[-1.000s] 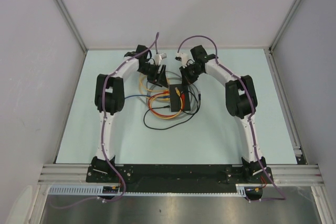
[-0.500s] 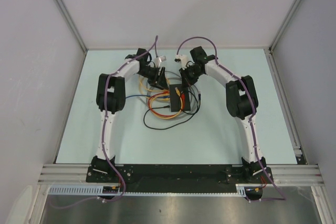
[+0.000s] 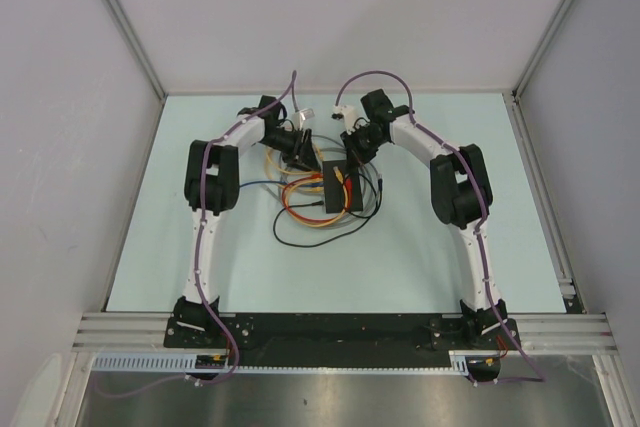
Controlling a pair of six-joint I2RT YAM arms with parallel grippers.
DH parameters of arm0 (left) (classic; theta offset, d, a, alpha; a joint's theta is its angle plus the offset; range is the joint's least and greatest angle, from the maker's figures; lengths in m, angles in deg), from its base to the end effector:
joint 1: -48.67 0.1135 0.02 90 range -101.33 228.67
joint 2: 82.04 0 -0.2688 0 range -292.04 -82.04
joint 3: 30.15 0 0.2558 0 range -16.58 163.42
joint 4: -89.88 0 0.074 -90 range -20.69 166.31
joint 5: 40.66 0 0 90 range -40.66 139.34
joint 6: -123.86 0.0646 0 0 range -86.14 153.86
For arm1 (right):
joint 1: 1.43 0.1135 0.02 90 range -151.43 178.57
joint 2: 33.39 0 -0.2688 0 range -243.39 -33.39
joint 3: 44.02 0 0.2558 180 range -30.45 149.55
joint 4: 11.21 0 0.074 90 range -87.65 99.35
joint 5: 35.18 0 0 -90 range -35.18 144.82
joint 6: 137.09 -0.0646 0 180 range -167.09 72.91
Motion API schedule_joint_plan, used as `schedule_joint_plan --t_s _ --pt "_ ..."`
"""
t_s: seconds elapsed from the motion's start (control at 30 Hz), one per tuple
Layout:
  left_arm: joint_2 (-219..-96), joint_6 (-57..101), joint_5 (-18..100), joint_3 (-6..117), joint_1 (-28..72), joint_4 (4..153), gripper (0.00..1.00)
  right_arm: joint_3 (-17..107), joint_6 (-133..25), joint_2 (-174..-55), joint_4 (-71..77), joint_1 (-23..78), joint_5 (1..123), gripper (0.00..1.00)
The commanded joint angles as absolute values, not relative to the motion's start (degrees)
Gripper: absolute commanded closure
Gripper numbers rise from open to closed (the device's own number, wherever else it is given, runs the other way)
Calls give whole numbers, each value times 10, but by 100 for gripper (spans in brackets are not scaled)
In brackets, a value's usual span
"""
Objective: Pull the plug from the switch port
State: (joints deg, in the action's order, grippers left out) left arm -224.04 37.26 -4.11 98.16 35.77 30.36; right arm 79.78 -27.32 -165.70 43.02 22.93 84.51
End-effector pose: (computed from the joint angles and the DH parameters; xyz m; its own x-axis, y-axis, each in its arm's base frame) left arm 0.4883 -0.1651 0.1108 -0.9103 0.2447 -0.3340 0.4139 0.5151 -0.7506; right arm 0.4546 0.2410 0.1588 -0.5710 -0.5811 -0.5800 -0.8056 0.5327 0.2594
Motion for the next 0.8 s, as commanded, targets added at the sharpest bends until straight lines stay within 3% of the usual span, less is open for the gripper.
schedule_joint_plan --t_s 0.0,0.47,0.67,0.77 --pt "-2256 355 -50 979 361 317 50 764 -257 -1678 503 237 793 100" --pt "-2267 318 -59 981 361 347 59 759 -256 -1677 502 241 782 100" --pt "-2271 321 -76 985 362 347 53 760 -256 -1679 502 242 782 100" --pt "-2273 319 -80 985 363 347 57 760 -256 -1679 501 243 781 100"
